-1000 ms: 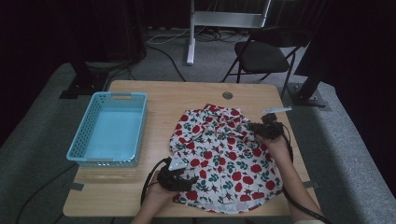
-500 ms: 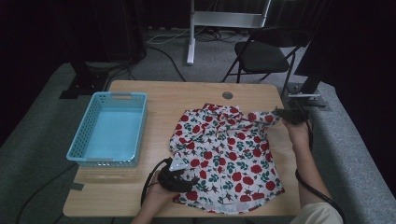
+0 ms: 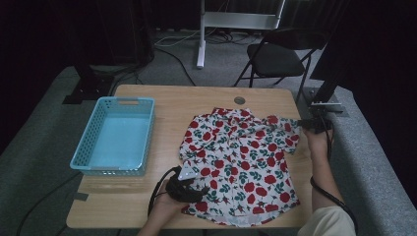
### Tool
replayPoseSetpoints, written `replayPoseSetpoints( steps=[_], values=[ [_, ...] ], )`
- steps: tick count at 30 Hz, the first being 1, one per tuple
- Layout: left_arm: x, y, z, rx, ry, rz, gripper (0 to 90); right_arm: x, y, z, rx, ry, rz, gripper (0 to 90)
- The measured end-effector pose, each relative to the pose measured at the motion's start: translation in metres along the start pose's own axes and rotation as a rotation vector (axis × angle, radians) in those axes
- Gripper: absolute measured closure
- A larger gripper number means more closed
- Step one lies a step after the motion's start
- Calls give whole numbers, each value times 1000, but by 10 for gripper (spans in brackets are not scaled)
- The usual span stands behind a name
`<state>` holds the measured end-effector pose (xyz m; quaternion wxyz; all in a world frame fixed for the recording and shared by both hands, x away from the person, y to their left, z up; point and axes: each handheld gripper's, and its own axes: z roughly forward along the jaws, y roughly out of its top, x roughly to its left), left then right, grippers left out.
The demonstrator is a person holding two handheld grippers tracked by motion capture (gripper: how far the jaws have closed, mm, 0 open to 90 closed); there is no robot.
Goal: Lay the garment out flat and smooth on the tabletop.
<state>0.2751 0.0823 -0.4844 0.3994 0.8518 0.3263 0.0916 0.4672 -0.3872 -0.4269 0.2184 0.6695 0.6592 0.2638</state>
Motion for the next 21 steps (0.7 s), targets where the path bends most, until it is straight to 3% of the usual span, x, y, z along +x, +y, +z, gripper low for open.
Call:
replayPoseSetpoints(
  steps=[5, 10, 13, 17, 21],
  values=[
    [0, 0, 0, 1, 0, 1, 301, 0, -7, 0, -10, 36, 32, 535],
    [0, 0, 0, 0, 1, 0, 301, 7, -11, 2, -41, 79, 5, 537],
    [0, 0, 0, 0, -2, -1, 301, 2, -11, 7, -44, 90, 72, 511],
    [1, 0, 0, -5, -6, -6, 302, -5, -12, 15, -44, 68, 120, 496],
    [1, 0, 0, -4, -6, -4, 301, -12, -13, 26, -39, 89, 185, 537]
  ],
)
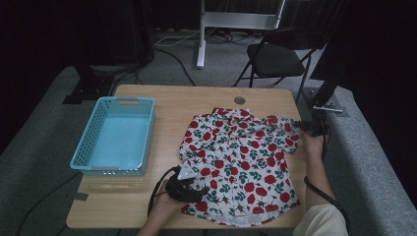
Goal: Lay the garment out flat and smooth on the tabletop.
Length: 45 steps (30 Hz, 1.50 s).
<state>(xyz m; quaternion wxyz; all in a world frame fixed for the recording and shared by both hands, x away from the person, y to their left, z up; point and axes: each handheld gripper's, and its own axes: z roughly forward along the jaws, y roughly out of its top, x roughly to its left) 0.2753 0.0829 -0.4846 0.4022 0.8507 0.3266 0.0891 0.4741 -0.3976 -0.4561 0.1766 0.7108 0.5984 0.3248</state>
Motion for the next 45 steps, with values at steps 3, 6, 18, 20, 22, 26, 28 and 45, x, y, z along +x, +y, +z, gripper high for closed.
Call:
replayPoseSetpoints(
  steps=[3, 6, 18, 20, 22, 26, 28, 45],
  values=[
    [0, 0, 0, -2, -4, -4, 301, 0, 0, 7, 18, 0, -6, 604],
    [1, -1, -1, -1, -5, -6, 302, 1, -1, 11, 38, -14, -26, 682],
    [1, -1, -1, -2, -4, -7, 301, -14, 1, -11, 8, -71, 9, 889],
    [1, 0, -1, -2, -5, -9, 302, -20, -2, -11, 26, -78, 38, 882],
    [1, 0, -1, -2, -4, -6, 302, -23, -6, -11, 29, -99, 52, 810],
    [1, 0, -1, -2, -2, -7, 302, -26, -12, -11, 13, -113, 56, 587],
    [1, 0, -1, 0, -3, -13, 302, -25, -15, -11, 10, -114, 47, 500],
    [6, 8, -8, -29, -21, -41, 302, -12, -60, -19, -69, -4, -64, 187]
  ],
)
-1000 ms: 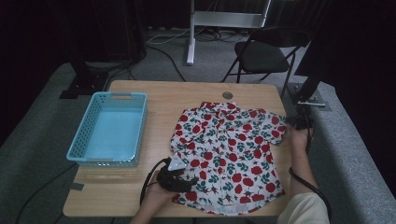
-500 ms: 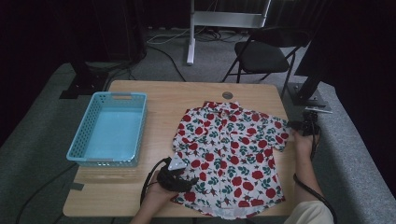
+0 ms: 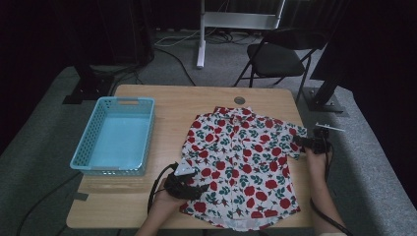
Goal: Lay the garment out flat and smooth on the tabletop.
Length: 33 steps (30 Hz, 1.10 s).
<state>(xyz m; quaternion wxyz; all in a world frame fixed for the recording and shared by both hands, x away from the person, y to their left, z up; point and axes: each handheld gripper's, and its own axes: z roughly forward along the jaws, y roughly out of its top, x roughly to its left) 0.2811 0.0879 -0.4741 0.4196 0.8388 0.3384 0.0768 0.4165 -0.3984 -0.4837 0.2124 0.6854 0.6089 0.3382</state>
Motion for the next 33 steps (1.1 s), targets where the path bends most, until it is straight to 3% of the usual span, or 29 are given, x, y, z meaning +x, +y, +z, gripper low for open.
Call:
replayPoseSetpoints(
  steps=[4, 10, 22, 26, 33],
  values=[
    [2, 5, -2, -10, 5, 5, 302, 1, -11, -15, -69, 8, -8, 186],
    [10, 16, -4, -24, 37, 2, 302, 7, -32, -43, -123, 22, -38, 176],
    [32, 46, 4, -64, 107, -3, 304, 29, -95, -96, -148, 113, -97, 176],
    [37, 60, 11, -63, 121, 9, 305, 33, -113, -110, -154, 115, -121, 176],
    [49, 82, 28, -53, 143, 19, 307, 35, -137, -130, -185, 110, -120, 176]
  ],
)
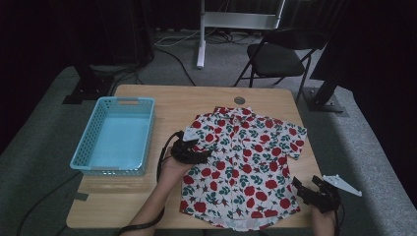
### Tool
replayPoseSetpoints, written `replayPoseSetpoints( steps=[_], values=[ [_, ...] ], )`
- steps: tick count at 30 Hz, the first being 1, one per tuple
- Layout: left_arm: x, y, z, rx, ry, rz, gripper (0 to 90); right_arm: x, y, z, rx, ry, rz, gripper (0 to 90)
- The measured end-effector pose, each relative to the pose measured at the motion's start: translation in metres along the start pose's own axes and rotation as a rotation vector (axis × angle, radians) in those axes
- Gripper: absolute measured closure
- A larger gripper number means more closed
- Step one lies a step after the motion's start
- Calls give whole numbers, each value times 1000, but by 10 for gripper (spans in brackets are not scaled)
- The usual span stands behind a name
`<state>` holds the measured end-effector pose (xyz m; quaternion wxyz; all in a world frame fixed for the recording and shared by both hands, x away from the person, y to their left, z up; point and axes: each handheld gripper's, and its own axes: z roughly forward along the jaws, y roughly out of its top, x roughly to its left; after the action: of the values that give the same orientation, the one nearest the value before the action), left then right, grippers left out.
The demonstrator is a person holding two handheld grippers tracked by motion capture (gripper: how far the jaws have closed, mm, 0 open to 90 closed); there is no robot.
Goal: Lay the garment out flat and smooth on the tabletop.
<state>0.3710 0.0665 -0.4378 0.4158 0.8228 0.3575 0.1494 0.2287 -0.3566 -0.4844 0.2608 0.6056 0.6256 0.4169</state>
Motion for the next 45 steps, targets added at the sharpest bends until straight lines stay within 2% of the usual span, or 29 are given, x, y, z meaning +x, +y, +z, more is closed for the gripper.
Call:
replayPoseSetpoints(
  steps=[3, 5, 6, 7, 12, 15, 19, 22, 24, 28, 32, 35, 36, 37, 40, 43, 45],
  values=[
    [1, 5, 10, 2, 11, 16, 308, 3, -10, -11, -4, -10, -20, 177],
    [2, 7, 17, -16, 23, 31, 308, 5, -14, -16, -8, -59, -41, 177],
    [3, 8, 20, -11, 31, 53, 337, 5, -16, -18, -16, -70, -46, 177],
    [3, 9, 23, -14, 39, 59, 350, 4, -17, -19, -21, -68, -38, 177],
    [10, 13, 43, 32, 56, 66, 359, 1, -21, -18, -31, -50, -10, 177],
    [12, 13, 53, 50, 78, 73, 452, 0, -21, -18, -35, -44, 0, 177],
    [12, 12, 60, 74, 82, 88, 458, 0, -21, -20, -48, -36, 4, 177],
    [13, 9, 69, 121, 99, 96, 458, 0, -22, -19, -43, -31, 2, 177],
    [14, 7, 72, 139, 102, 94, 457, 1, -24, -19, -38, -20, 5, 177],
    [19, 5, 72, 123, 87, 66, 458, 3, -28, -16, -35, 4, -12, 177],
    [23, 3, 71, 109, 77, 38, 519, 4, -29, -14, -34, 2, -22, 177],
    [24, 3, 70, 106, 79, 39, 593, 4, -30, -14, -38, -1, -26, 177],
    [23, 1, 69, 92, 105, 56, 593, 5, -31, -14, -38, -4, -30, 177],
    [22, 0, 69, 82, 105, 56, 639, 6, -32, -13, -38, -4, -47, 178],
    [23, -1, 68, 81, 113, 49, 763, 5, -34, -12, -28, 2, -55, 177],
    [27, 1, 66, 88, 117, 28, 859, 5, -34, -11, -28, -2, -48, 177],
    [30, 2, 64, 82, 115, -3, 875, 6, -34, -11, -28, -6, -52, 177]
  ],
)
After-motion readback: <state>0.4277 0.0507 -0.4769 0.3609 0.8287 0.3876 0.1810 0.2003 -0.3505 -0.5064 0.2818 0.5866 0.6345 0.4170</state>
